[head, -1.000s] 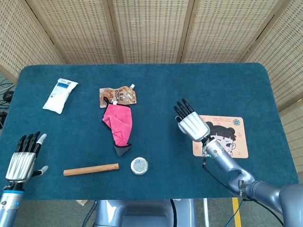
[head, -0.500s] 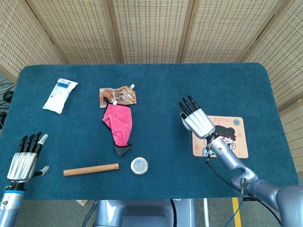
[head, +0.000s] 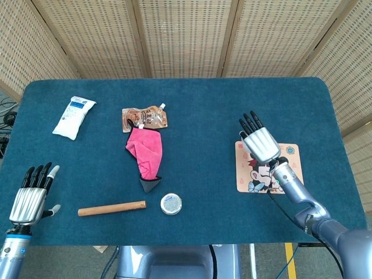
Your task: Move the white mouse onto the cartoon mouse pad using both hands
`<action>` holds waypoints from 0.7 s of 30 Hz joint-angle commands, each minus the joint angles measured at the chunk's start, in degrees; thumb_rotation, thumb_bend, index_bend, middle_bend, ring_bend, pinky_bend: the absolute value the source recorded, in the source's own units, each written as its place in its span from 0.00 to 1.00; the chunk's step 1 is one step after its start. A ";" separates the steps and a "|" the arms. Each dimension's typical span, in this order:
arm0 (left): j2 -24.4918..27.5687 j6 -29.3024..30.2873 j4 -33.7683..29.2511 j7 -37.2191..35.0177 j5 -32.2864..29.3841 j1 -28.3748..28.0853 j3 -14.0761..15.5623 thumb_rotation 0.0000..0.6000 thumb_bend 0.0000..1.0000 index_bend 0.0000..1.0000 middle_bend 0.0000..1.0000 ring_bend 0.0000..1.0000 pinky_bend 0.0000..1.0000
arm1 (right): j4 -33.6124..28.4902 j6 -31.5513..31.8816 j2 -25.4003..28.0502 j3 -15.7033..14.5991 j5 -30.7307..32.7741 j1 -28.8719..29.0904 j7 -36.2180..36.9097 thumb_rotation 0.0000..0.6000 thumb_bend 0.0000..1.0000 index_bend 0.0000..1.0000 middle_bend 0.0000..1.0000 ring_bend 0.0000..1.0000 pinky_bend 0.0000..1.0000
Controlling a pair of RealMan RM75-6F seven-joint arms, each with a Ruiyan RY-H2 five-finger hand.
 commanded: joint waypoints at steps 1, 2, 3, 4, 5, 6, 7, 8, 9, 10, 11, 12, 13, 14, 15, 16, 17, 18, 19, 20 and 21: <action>-0.08 -0.13 -0.07 0.19 0.09 -0.04 0.10 1.00 0.08 0.05 0.00 0.00 0.00 | 4.75 1.16 -0.81 -1.78 -1.12 -1.35 4.28 1.00 0.16 0.71 0.17 0.00 0.00; -0.10 -0.11 -0.11 0.24 0.22 -0.04 0.16 1.00 0.08 0.05 0.00 0.00 0.00 | 5.86 1.64 -0.92 -2.37 -1.62 -1.72 5.22 1.00 0.16 0.71 0.17 0.00 0.00; -0.09 0.01 -0.19 0.26 0.41 -0.02 0.23 1.00 0.08 0.05 0.00 0.00 0.00 | 7.07 2.22 -0.99 -3.12 -2.20 -2.27 6.21 1.00 0.16 0.71 0.17 0.00 0.00; -0.07 0.16 -0.28 0.26 0.53 0.02 0.25 1.00 0.08 0.05 0.00 0.00 0.00 | 8.44 2.66 -1.20 -3.81 -2.70 -2.78 7.54 1.00 0.16 0.71 0.17 0.00 0.00; -0.03 0.27 -0.36 0.23 0.61 0.07 0.27 1.00 0.08 0.05 0.00 0.00 0.00 | 9.45 2.99 -1.39 -4.26 -3.03 -3.13 8.31 1.00 0.16 0.71 0.17 0.00 0.00; 0.02 0.37 -0.41 0.17 0.72 0.10 0.30 1.00 0.08 0.05 0.00 0.00 0.00 | 10.43 3.25 -1.57 -4.67 -3.31 -3.46 8.96 1.00 0.16 0.71 0.17 0.00 0.00; 0.07 0.48 -0.48 0.13 0.87 0.14 0.35 1.00 0.08 0.05 0.00 0.00 0.00 | 11.29 3.45 -1.75 -4.99 -3.49 -3.81 9.57 1.00 0.16 0.71 0.17 0.00 0.00; 0.15 0.67 -0.62 0.09 1.10 0.20 0.44 1.00 0.08 0.05 0.00 0.00 0.00 | 12.21 3.65 -1.91 -5.44 -3.75 -4.24 10.42 1.00 0.16 0.71 0.17 0.00 0.00; 0.19 0.80 -0.72 0.09 1.29 0.24 0.51 1.00 0.08 0.05 0.00 0.00 0.00 | 12.83 3.95 -1.96 -5.84 -4.07 -4.53 11.03 1.00 0.16 0.71 0.17 0.00 0.00; 0.23 0.89 -0.79 0.10 1.41 0.27 0.56 1.00 0.08 0.05 0.00 0.00 0.00 | 13.25 4.20 -1.98 -6.13 -4.33 -4.70 11.44 1.00 0.16 0.71 0.17 0.00 0.00; 0.31 1.09 -0.94 0.11 1.64 0.35 0.66 1.00 0.08 0.05 0.00 0.00 0.00 | 14.10 4.78 -1.99 -6.71 -4.86 -5.06 12.25 1.00 0.16 0.71 0.17 0.00 0.00; 0.33 1.18 -1.02 0.12 1.76 0.38 0.70 1.00 0.08 0.05 0.00 0.00 0.00 | 14.53 5.07 -1.99 -6.98 -5.10 -5.26 12.62 1.00 0.16 0.71 0.17 0.00 0.00; 0.37 1.31 -1.13 0.14 1.91 0.43 0.77 1.00 0.07 0.05 0.00 0.00 0.00 | 15.14 5.44 -2.02 -7.34 -5.40 -5.55 13.20 1.00 0.16 0.71 0.17 0.00 0.00; 0.40 1.44 -1.25 0.16 2.12 0.48 0.85 1.00 0.07 0.05 0.00 0.00 0.00 | 15.74 5.80 -2.04 -7.69 -5.70 -5.82 13.73 1.00 0.16 0.71 0.17 0.00 0.00; 0.42 1.58 -1.39 0.23 2.36 0.50 0.93 1.00 0.07 0.05 0.00 0.00 0.00 | 16.37 6.15 -2.04 -8.04 -6.00 -6.07 14.18 1.00 0.16 0.71 0.17 0.00 0.00; 0.44 1.79 -1.55 0.35 2.68 0.56 1.05 1.00 0.07 0.05 0.00 0.00 0.00 | 17.19 6.53 -2.09 -8.45 -6.38 -6.30 14.84 1.00 0.16 0.71 0.17 0.00 0.00; 0.45 1.92 -1.64 0.44 2.90 0.59 1.13 1.00 0.07 0.05 0.00 0.00 0.00 | 17.84 6.95 -2.16 -8.69 -6.64 -6.45 15.28 1.00 0.16 0.71 0.17 0.00 0.00; 0.45 2.03 -1.74 0.49 3.10 0.62 1.20 1.00 0.07 0.05 0.00 0.00 0.00 | 18.52 7.41 -2.22 -8.92 -6.90 -6.56 15.68 1.00 0.16 0.71 0.17 0.00 0.00; 0.44 2.16 -1.86 0.55 3.29 0.65 1.26 1.00 0.07 0.05 0.00 0.00 0.00 | 19.17 7.68 -2.30 -9.10 -7.09 -6.64 16.04 1.00 0.16 0.71 0.17 0.00 0.00; 0.45 2.26 -1.96 0.59 3.47 0.68 1.32 1.00 0.07 0.05 0.00 0.00 0.00 | 19.82 7.92 -2.34 -9.28 -7.29 -6.66 16.34 1.00 0.16 0.71 0.17 0.00 0.00; 0.46 2.33 -2.06 0.63 3.67 0.70 1.42 1.00 0.07 0.05 0.00 0.00 0.00 | 20.42 8.16 -2.40 -9.43 -7.48 -6.63 16.65 1.00 0.16 0.71 0.17 0.00 0.00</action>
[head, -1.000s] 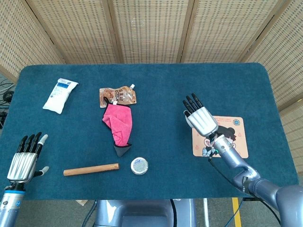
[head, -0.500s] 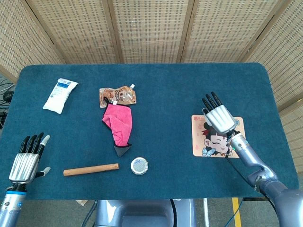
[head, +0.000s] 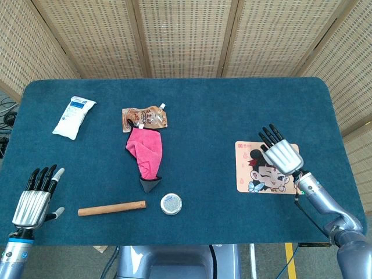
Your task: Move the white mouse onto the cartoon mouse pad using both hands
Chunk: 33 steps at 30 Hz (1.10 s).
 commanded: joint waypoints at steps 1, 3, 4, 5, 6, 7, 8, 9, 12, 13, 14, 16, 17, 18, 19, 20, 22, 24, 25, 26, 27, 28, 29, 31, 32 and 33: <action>0.01 0.22 -0.20 0.11 0.41 0.08 0.19 1.00 0.07 0.05 0.00 0.00 0.00 | 1.99 1.03 -0.24 -0.71 -0.79 -0.19 1.27 1.00 0.16 0.71 0.17 0.00 0.00; -0.03 0.40 -0.20 0.31 0.63 0.15 0.25 1.00 0.07 0.05 0.00 0.00 0.00 | 3.06 1.78 -0.25 -1.18 -1.36 -0.09 2.08 1.00 0.16 0.71 0.17 0.00 0.00; -0.07 0.47 -0.23 0.42 0.69 0.18 0.24 1.00 0.07 0.05 0.00 0.00 0.00 | 3.56 2.15 -0.29 -1.37 -1.60 -0.06 2.42 1.00 0.16 0.71 0.17 0.00 0.00; -0.09 0.55 -0.27 0.53 0.76 0.21 0.25 1.00 0.07 0.05 0.00 0.00 0.00 | 4.10 2.49 -0.32 -1.63 -1.89 -0.04 2.71 1.00 0.16 0.71 0.17 0.00 0.00; -0.12 0.73 -0.32 0.76 0.97 0.26 0.30 1.00 0.07 0.05 0.00 0.00 0.00 | 4.90 2.96 -0.43 -2.02 -2.30 -0.08 3.27 1.00 0.16 0.71 0.17 0.00 0.00; -0.16 0.88 -0.38 0.92 1.18 0.31 0.36 1.00 0.07 0.05 0.00 0.00 0.00 | 5.56 3.24 -0.52 -2.43 -2.69 -0.17 3.78 1.00 0.16 0.71 0.17 0.00 0.00; -0.17 1.01 -0.44 1.09 1.38 0.36 0.45 1.00 0.07 0.05 0.00 0.00 0.00 | 6.38 3.59 -0.65 -2.87 -3.12 -0.30 4.04 1.00 0.16 0.71 0.17 0.00 0.00; -0.19 1.07 -0.44 1.16 1.45 0.40 0.48 1.00 0.07 0.05 0.00 0.00 0.00 | 6.86 3.89 -0.79 -3.04 -3.29 -0.37 4.26 1.00 0.16 0.71 0.17 0.00 0.00; -0.32 1.15 -0.45 1.43 1.68 0.43 0.55 1.00 0.06 0.05 0.00 0.00 0.00 | 8.75 5.15 -1.42 -3.43 -3.68 -0.69 4.95 1.00 0.16 0.71 0.17 0.00 0.00; -0.37 1.14 -0.44 1.49 1.75 0.44 0.58 1.00 0.06 0.05 0.00 0.00 0.00 | 9.35 5.30 -1.68 -3.46 -3.66 -0.83 5.24 1.00 0.16 0.71 0.17 0.00 0.00; -0.40 1.12 -0.41 1.52 1.78 0.44 0.60 1.00 0.06 0.05 0.00 0.00 0.00 | 9.69 5.30 -1.85 -3.47 -3.63 -0.92 5.44 1.00 0.16 0.71 0.17 0.00 0.00; -0.53 1.02 -0.33 1.73 1.84 0.43 0.64 1.00 0.06 0.05 0.00 0.00 0.00 | 10.66 5.18 -2.32 -3.47 -3.50 -1.13 5.77 1.00 0.16 0.71 0.17 0.00 0.00; -0.62 0.98 -0.27 1.88 1.89 0.41 0.65 1.00 0.06 0.05 0.00 0.00 0.00 | 11.19 5.04 -2.62 -3.40 -3.34 -1.22 5.90 1.00 0.16 0.71 0.17 0.00 0.00; -0.69 0.95 -0.25 1.98 1.92 0.41 0.67 1.00 0.06 0.05 0.00 0.00 0.00 | 11.51 4.91 -2.83 -3.32 -3.20 -1.28 6.01 1.00 0.16 0.71 0.17 0.00 0.00; -0.74 0.91 -0.23 2.05 1.91 0.41 0.67 1.00 0.06 0.05 0.00 0.00 0.00 | 11.77 4.80 -3.02 -3.27 -3.10 -1.30 6.16 1.00 0.16 0.71 0.17 0.00 0.00; -0.77 0.91 -0.21 2.07 1.91 0.43 0.66 1.00 0.06 0.05 0.00 0.00 0.00 | 11.93 4.73 -3.14 -3.25 -3.05 -1.29 6.25 1.00 0.16 0.71 0.17 0.00 0.00; -0.82 0.97 -0.14 2.14 1.94 0.44 0.62 1.00 0.06 0.05 0.00 0.00 0.00 | 12.38 4.45 -3.44 -3.22 -2.94 -1.24 6.29 1.00 0.16 0.71 0.17 0.00 0.00; -0.87 0.98 -0.09 2.22 1.92 0.45 0.57 1.00 0.06 0.05 0.00 0.00 0.00 | 12.65 4.13 -3.68 -3.18 -2.82 -1.16 6.49 1.00 0.17 0.71 0.17 0.00 0.00; -0.89 0.98 -0.05 2.29 1.90 0.45 0.55 1.00 0.06 0.05 0.00 0.00 0.00 | 12.78 4.01 -3.86 -3.07 -2.68 -1.11 6.58 1.00 0.18 0.71 0.17 0.00 0.00; -0.92 0.99 0.00 2.34 1.87 0.47 0.53 1.00 0.06 0.05 0.00 0.00 0.00 | 12.92 3.86 -4.03 -2.96 -2.54 -1.06 6.68 1.00 0.18 0.71 0.17 0.00 0.00; -0.96 0.99 0.06 2.42 1.84 0.47 0.49 1.00 0.06 0.05 0.00 0.00 0.00 | 13.09 3.68 -4.20 -2.87 -2.42 -1.00 6.74 1.00 0.18 0.71 0.17 0.00 0.00; -1.02 0.97 0.11 2.52 1.79 0.47 0.46 1.00 0.06 0.05 0.00 0.00 0.00 | 13.40 3.31 -4.43 -2.85 -2.34 -0.89 6.79 1.00 0.18 0.71 0.17 0.00 0.00; -1.06 0.96 0.14 2.59 1.77 0.48 0.44 1.00 0.06 0.05 0.00 0.00 0.00 | 13.61 3.08 -4.55 -2.88 -2.34 -0.83 6.81 1.00 0.18 0.71 0.17 0.00 0.00; -1.17 1.02 0.22 2.81 1.82 0.49 0.41 1.00 0.06 0.05 0.00 0.00 0.00 | 14.10 2.42 -4.80 -3.00 -2.37 -0.65 6.84 1.00 0.18 0.71 0.17 0.00 0.00; -1.22 1.05 0.26 2.91 1.86 0.48 0.41 1.00 0.06 0.05 0.00 0.00 0.00 | 14.24 2.06 -4.89 -3.03 -2.35 -0.59 6.93 1.00 0.18 0.71 0.17 0.00 0.00; -1.30 1.06 0.29 3.06 1.93 0.47 0.41 1.00 0.05 0.05 0.00 0.00 0.00 | 14.43 1.61 -4.99 -3.09 -2.34 -0.49 7.12 1.00 0.18 0.71 0.17 0.00 0.00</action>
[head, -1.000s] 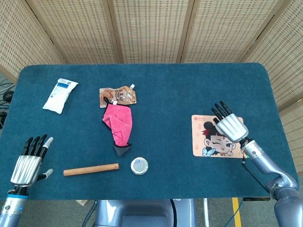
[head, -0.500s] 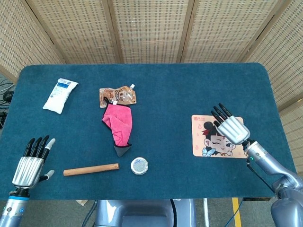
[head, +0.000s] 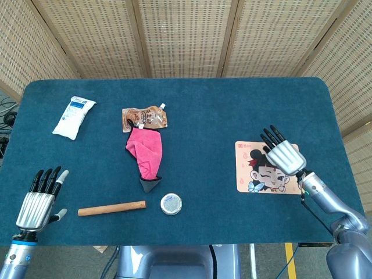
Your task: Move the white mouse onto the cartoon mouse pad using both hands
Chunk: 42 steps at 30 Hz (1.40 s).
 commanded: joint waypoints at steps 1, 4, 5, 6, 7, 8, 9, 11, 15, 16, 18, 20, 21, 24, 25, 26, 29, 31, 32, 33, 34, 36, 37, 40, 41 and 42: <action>-0.16 0.03 0.07 0.26 0.11 0.00 0.01 1.00 0.05 0.05 0.00 0.00 0.00 | 0.51 -0.99 -0.32 -0.13 0.04 0.25 0.31 1.00 0.18 0.71 0.17 0.00 0.00; -0.35 -0.14 0.11 0.63 0.10 -0.01 0.08 1.00 0.05 0.05 0.00 0.00 0.00 | 0.95 -2.05 -0.48 -0.38 -0.03 0.29 0.68 1.00 0.17 0.71 0.17 0.00 0.00; -0.42 -0.20 0.12 0.70 0.10 -0.02 0.09 1.00 0.05 0.05 0.00 0.00 0.00 | 1.11 -2.34 -0.50 -0.47 -0.05 0.23 0.75 1.00 0.16 0.71 0.16 0.00 0.00; -0.46 -0.25 0.10 0.73 0.06 0.00 0.11 1.00 0.05 0.05 0.00 0.00 0.00 | 1.22 -2.61 -0.50 -0.51 -0.02 0.13 0.87 1.00 0.14 0.71 0.15 0.00 0.00; -0.48 -0.29 0.08 0.78 0.04 0.00 0.11 1.00 0.05 0.05 0.00 0.00 0.00 | 1.31 -2.84 -0.50 -0.53 0.03 -0.01 0.97 1.00 0.12 0.71 0.14 0.00 0.00; -0.52 -0.31 0.08 0.83 0.03 -0.01 0.10 1.00 0.05 0.05 0.00 0.00 0.00 | 1.42 -3.01 -0.50 -0.53 0.10 -0.16 0.99 1.00 0.08 0.70 0.12 0.00 0.00; -0.54 -0.36 0.08 0.88 0.03 -0.01 0.12 1.00 0.05 0.05 0.00 0.00 0.00 | 1.51 -3.20 -0.48 -0.56 0.14 -0.41 0.95 1.00 0.05 0.68 0.10 0.00 0.00; -0.54 -0.42 0.03 0.86 0.08 -0.02 0.18 1.00 0.05 0.05 0.00 0.00 0.00 | 1.66 -3.33 -0.39 -0.71 0.10 -0.80 0.76 1.00 0.02 0.62 0.07 0.00 0.00; -0.43 -0.38 -0.15 0.66 0.30 -0.02 0.25 1.00 0.05 0.05 0.00 0.00 0.00 | 1.46 -2.75 -0.22 -0.51 0.51 -1.74 0.83 1.00 0.00 0.45 0.02 0.00 0.00; -0.37 -0.29 -0.24 0.55 0.41 0.00 0.26 1.00 0.05 0.05 0.00 0.00 0.00 | 1.39 -2.48 -0.20 -0.47 0.58 -1.89 0.88 1.00 0.00 0.43 0.01 0.00 0.00; -0.24 -0.18 -0.38 0.39 0.57 0.03 0.31 1.00 0.04 0.05 0.00 0.00 0.00 | 1.38 -2.08 -0.19 -0.41 0.69 -2.12 0.72 1.00 0.00 0.40 0.00 0.00 0.00; -0.11 -0.02 -0.51 0.19 0.74 0.06 0.33 1.00 0.04 0.05 0.00 0.00 0.00 | 1.32 -1.54 -0.17 -0.32 0.81 -2.35 0.51 1.00 0.00 0.39 0.00 0.00 0.00; -0.02 0.07 -0.58 0.05 0.84 0.07 0.34 1.00 0.04 0.05 0.00 0.00 0.00 | 1.26 -1.30 -0.15 -0.28 0.88 -2.50 0.45 1.00 0.00 0.39 0.00 0.00 0.00; 0.24 0.22 -0.79 -0.45 0.96 0.12 0.34 1.00 0.04 0.05 0.00 0.00 0.00 | 0.99 -0.56 -0.03 -0.25 0.99 -3.01 0.60 1.00 0.00 0.39 0.00 0.00 0.00; 0.32 0.27 -0.81 -0.56 0.96 0.13 0.31 1.00 0.04 0.05 0.00 0.00 0.00 | 0.90 -0.06 0.01 -0.43 0.81 -3.22 0.61 1.00 0.00 0.39 0.00 0.00 0.00; 0.39 0.29 -0.83 -0.66 0.99 0.13 0.30 1.00 0.04 0.05 0.00 0.00 0.00 | 0.92 0.56 0.07 -0.63 0.62 -3.43 0.45 1.00 0.00 0.39 0.00 0.00 0.00; 0.49 0.20 -0.96 -0.87 1.04 0.09 0.31 1.00 0.04 0.05 0.00 0.00 0.00 | 0.81 1.66 0.16 -0.75 0.53 -3.89 0.14 1.00 0.00 0.39 0.00 0.00 0.00; 0.55 0.22 -1.03 -0.97 1.23 0.08 0.38 1.00 0.04 0.05 0.00 0.00 0.00 | 0.70 2.23 0.20 -0.51 0.80 -4.04 0.00 1.00 0.00 0.39 0.00 0.00 0.00; 0.59 0.29 -1.09 -1.04 1.31 0.10 0.40 1.00 0.04 0.05 0.00 0.00 0.00 | 0.65 2.41 0.22 -0.37 0.94 -4.11 -0.05 1.00 0.00 0.39 0.00 0.00 0.00; 0.63 0.34 -1.17 -1.11 1.36 0.11 0.40 1.00 0.04 0.05 0.00 0.00 0.00 | 0.59 2.61 0.24 -0.25 1.07 -4.16 -0.09 1.00 0.00 0.39 0.00 0.00 0.00; 0.67 0.36 -1.24 -1.18 1.36 0.12 0.38 1.00 0.04 0.05 0.00 0.00 0.00 | 0.54 2.80 0.27 -0.13 1.20 -4.22 -0.16 1.00 0.00 0.39 0.00 0.00 0.00; 0.81 0.42 -1.34 -1.43 1.34 0.15 0.34 1.00 0.04 0.05 0.00 0.00 0.00 | 0.36 3.14 0.38 0.13 1.48 -4.36 -0.23 1.00 0.00 0.39 0.00 0.00 0.00; 0.89 0.42 -1.40 -1.59 1.29 0.15 0.30 1.00 0.04 0.05 0.00 0.00 0.00 | 0.21 3.53 0.46 0.43 1.78 -4.50 -0.22 1.00 0.00 0.39 0.00 0.00 0.00; 1.07 0.43 -1.55 -2.07 1.12 0.18 0.17 1.00 0.04 0.05 0.00 0.00 0.00 | -0.70 5.29 0.74 1.58 2.91 -5.05 0.10 1.00 0.00 0.39 0.00 0.00 0.00; 1.11 0.45 -1.60 -2.27 1.07 0.18 0.12 1.00 0.04 0.05 0.00 0.00 0.00 | -1.01 5.89 0.81 1.96 3.28 -5.20 0.20 1.00 0.00 0.39 0.00 0.00 0.00; 1.17 0.44 -1.64 -2.61 1.03 0.17 0.07 1.00 0.04 0.05 0.00 0.00 0.00 | -1.77 6.64 0.99 2.71 4.02 -5.50 0.83 1.00 0.00 0.39 0.00 0.00 0.00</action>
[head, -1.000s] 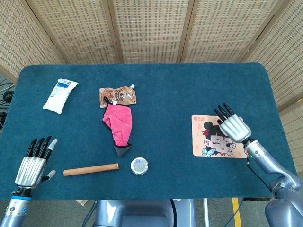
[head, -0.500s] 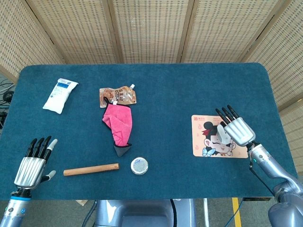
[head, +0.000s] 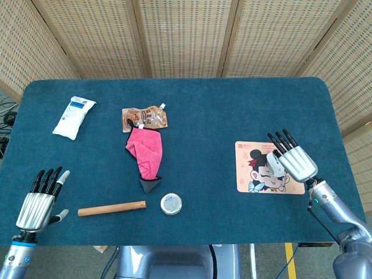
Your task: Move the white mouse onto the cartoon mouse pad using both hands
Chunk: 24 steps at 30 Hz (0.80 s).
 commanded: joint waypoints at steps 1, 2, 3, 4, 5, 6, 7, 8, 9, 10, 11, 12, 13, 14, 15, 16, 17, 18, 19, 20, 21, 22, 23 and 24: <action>0.17 0.03 -0.14 -0.74 -0.08 -0.02 -0.13 1.00 0.04 0.05 0.00 0.00 0.00 | -2.29 2.34 0.59 2.36 2.34 -1.01 1.54 1.00 0.00 0.39 0.00 0.00 0.00; 0.22 0.06 -0.14 -1.01 -0.08 -0.02 -0.16 1.00 0.04 0.05 0.00 0.00 0.00 | -2.99 3.02 0.77 2.99 2.95 -1.24 1.93 1.00 0.00 0.39 0.00 0.00 0.00; 0.30 0.08 -0.14 -1.41 -0.11 -0.01 -0.19 1.00 0.04 0.05 0.00 0.00 0.00 | -4.04 3.97 1.12 3.65 3.57 -1.58 2.39 1.00 0.00 0.38 0.00 0.00 0.00; 0.41 0.09 -0.15 -1.79 -0.17 0.00 -0.24 1.00 0.04 0.05 0.00 0.00 0.00 | -5.20 4.64 1.52 4.23 4.14 -1.98 2.75 1.00 0.00 0.37 0.00 0.00 0.00; 0.48 0.14 -0.19 -2.04 -0.19 0.00 -0.29 1.00 0.04 0.05 0.00 0.00 0.00 | -6.21 5.13 1.81 4.81 4.74 -2.35 3.03 1.00 0.00 0.36 0.00 0.00 0.00; 0.57 0.34 -0.25 -2.53 -0.23 0.04 -0.41 1.00 0.04 0.05 0.00 0.00 0.00 | -7.64 5.91 2.19 5.48 5.42 -2.88 3.54 1.00 0.00 0.35 0.00 0.00 0.00; 0.66 0.50 -0.32 -3.04 -0.24 0.07 -0.52 1.00 0.04 0.05 0.00 0.00 0.00 | -9.21 6.56 2.73 5.91 5.89 -3.46 3.85 1.00 0.00 0.33 0.00 0.00 0.00; 0.76 0.65 -0.38 -3.52 -0.27 0.09 -0.61 1.00 0.04 0.05 0.00 0.00 0.00 | -10.85 7.10 3.28 6.35 6.37 -4.01 3.76 1.00 0.00 0.31 0.00 0.00 0.00; 0.91 0.79 -0.42 -4.02 -0.28 0.13 -0.68 1.00 0.04 0.05 0.00 0.00 0.00 | -13.01 7.76 3.97 6.77 6.88 -4.76 3.75 1.00 0.00 0.29 0.00 0.00 0.00; 1.14 0.94 -0.44 -4.71 -0.26 0.18 -0.72 1.00 0.04 0.05 0.00 0.00 0.00 | -16.67 8.23 5.29 7.05 7.36 -5.72 3.33 1.00 0.00 0.27 0.00 0.00 0.00; 1.28 1.03 -0.45 -5.14 -0.24 0.21 -0.73 1.00 0.03 0.05 0.00 0.00 0.00 | -19.60 8.48 6.36 7.26 7.77 -6.46 2.91 1.00 0.00 0.26 0.00 0.00 0.00; 1.42 1.15 -0.46 -5.62 -0.23 0.23 -0.78 1.00 0.03 0.05 0.00 0.00 0.00 | -22.88 8.81 7.60 7.43 8.14 -7.23 2.29 1.00 0.00 0.25 0.00 0.00 0.00; 1.61 1.23 -0.46 -6.28 -0.25 0.27 -0.82 1.00 0.03 0.05 0.00 0.00 0.00 | -28.15 9.11 9.69 7.52 8.54 -8.22 0.89 1.00 0.00 0.23 0.00 0.00 0.00; 1.81 1.29 -0.47 -6.91 -0.26 0.28 -0.88 1.00 0.03 0.05 0.00 0.00 0.00 | -33.84 9.13 11.99 7.47 8.99 -9.26 -0.69 1.00 0.00 0.22 0.00 0.00 0.00; 1.93 1.38 -0.48 -7.36 -0.30 0.30 -0.94 1.00 0.03 0.04 0.00 0.00 0.00 | -37.77 9.06 13.60 7.40 9.34 -9.97 -1.94 1.00 0.00 0.20 0.00 0.00 0.00; 2.06 1.46 -0.50 -7.84 -0.38 0.33 -1.01 1.00 0.03 0.04 0.00 0.00 0.00 | -41.95 9.10 15.21 7.31 9.84 -10.87 -3.10 1.00 0.00 0.18 0.00 0.00 0.00; 2.27 1.50 -0.51 -8.39 -0.43 0.37 -1.05 1.00 0.02 0.04 0.00 0.00 0.00 | -47.75 9.07 17.59 6.98 10.30 -12.00 -5.18 1.00 0.00 0.17 0.00 0.00 0.00; 2.33 1.53 -0.51 -8.55 -0.40 0.37 -1.05 1.00 0.02 0.04 0.00 0.00 0.00 | -49.68 8.99 18.39 6.78 10.51 -12.45 -5.86 1.00 0.00 0.16 0.00 0.00 0.00; 2.56 1.72 -0.60 -9.04 -0.24 0.40 -1.05 1.00 0.02 0.04 0.00 0.00 0.00 | -55.22 8.66 20.72 6.20 11.20 -13.72 -7.90 1.00 0.00 0.15 0.00 0.00 0.00; 2.70 1.80 -0.67 -9.24 -0.17 0.43 -1.03 1.00 0.02 0.04 0.00 0.00 0.00 | -58.58 8.43 22.15 5.92 11.68 -14.39 -9.17 1.00 0.00 0.15 0.00 0.00 0.00; 2.88 1.94 -0.81 -9.48 -0.04 0.47 -1.01 1.00 0.02 0.04 0.00 0.00 0.00 | -62.97 8.04 24.07 5.58 12.40 -15.22 -10.95 1.00 0.00 0.14 0.00 0.00 0.00; 2.99 2.02 -0.90 -9.60 0.04 0.50 -0.99 1.00 0.02 0.04 0.00 0.00 0.00 | -65.56 7.71 25.20 5.36 12.88 -15.71 -11.87 1.00 0.00 0.14 0.00 0.00 0.00; 3.12 2.14 -1.00 -9.72 0.17 0.53 -0.96 1.00 0.02 0.04 0.00 0.00 0.00 | -68.14 7.41 26.32 4.98 13.38 -16.35 -12.46 1.00 0.00 0.13 0.00 0.00 0.00; 3.22 2.28 -1.09 -9.81 0.29 0.57 -0.93 1.00 0.02 0.04 0.00 0.00 0.00 | -70.29 7.20 27.33 4.77 13.79 -16.82 -13.10 1.00 0.00 0.12 0.00 0.00 0.00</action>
